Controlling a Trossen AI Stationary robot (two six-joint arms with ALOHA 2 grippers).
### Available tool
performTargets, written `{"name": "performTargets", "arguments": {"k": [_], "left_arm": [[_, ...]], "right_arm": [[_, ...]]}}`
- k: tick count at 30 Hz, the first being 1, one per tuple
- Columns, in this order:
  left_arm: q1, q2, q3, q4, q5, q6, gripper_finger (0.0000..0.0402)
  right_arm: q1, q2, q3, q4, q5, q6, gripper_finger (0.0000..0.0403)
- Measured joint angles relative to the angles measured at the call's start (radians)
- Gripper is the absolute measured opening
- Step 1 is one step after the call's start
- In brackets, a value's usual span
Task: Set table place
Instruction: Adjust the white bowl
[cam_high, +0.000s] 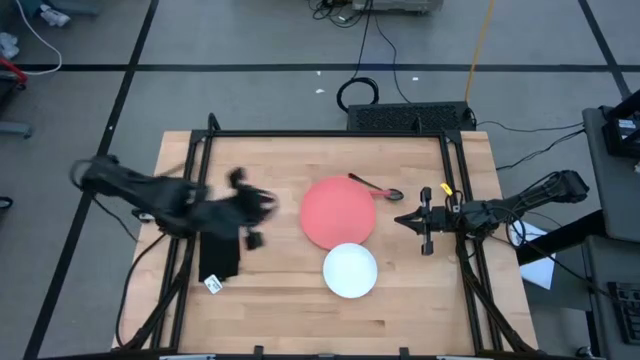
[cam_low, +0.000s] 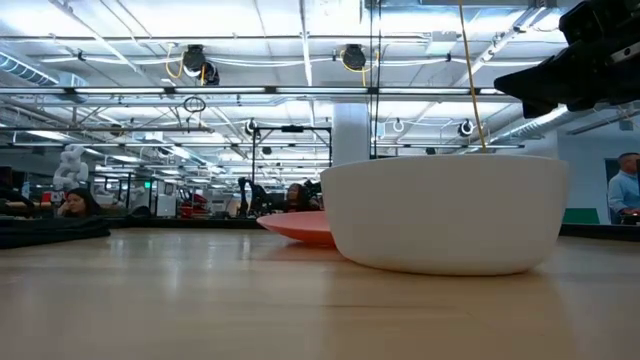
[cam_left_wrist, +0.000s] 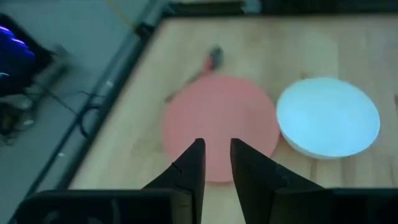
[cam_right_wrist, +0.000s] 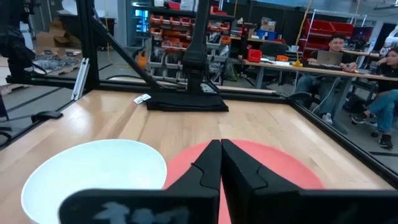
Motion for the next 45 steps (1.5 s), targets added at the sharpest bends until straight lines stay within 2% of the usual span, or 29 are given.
{"name": "performTargets", "arguments": {"k": [6, 12, 17, 24, 27, 32, 45], "left_arm": [[-0.216, -0.247, -0.091, -0.170, -0.315, -0.224, 0.0081], [-0.355, -0.421, -0.310, -0.169, -0.537, -0.346, 0.0081], [-0.426, -0.511, -0.556, -0.049, -0.700, -0.415, 0.0081], [-0.470, -0.524, -0.901, 0.305, -0.864, -0.430, 0.0081], [-0.471, -0.524, -1.009, 0.376, -0.887, -0.474, 0.0081], [-0.471, -0.525, -1.110, 0.375, -0.893, -0.554, 0.0081], [-0.442, -0.525, -1.126, 0.378, -0.839, -0.542, 0.0081]], "right_arm": [[0.000, -0.006, 0.000, 0.004, -0.001, 0.000, 0.0000], [0.000, -0.014, 0.000, 0.007, -0.001, 0.000, 0.0000], [0.000, -0.015, 0.000, 0.007, -0.001, 0.000, 0.0000], [0.000, -0.015, 0.000, 0.049, -0.002, -0.016, 0.0000], [0.000, -0.012, 0.000, 0.093, -0.001, -0.053, 0.0000], [-0.002, -0.006, 0.000, 0.112, -0.002, -0.055, 0.0000], [-0.002, 0.021, -0.023, 0.105, 0.000, -0.045, 0.0000]]}}
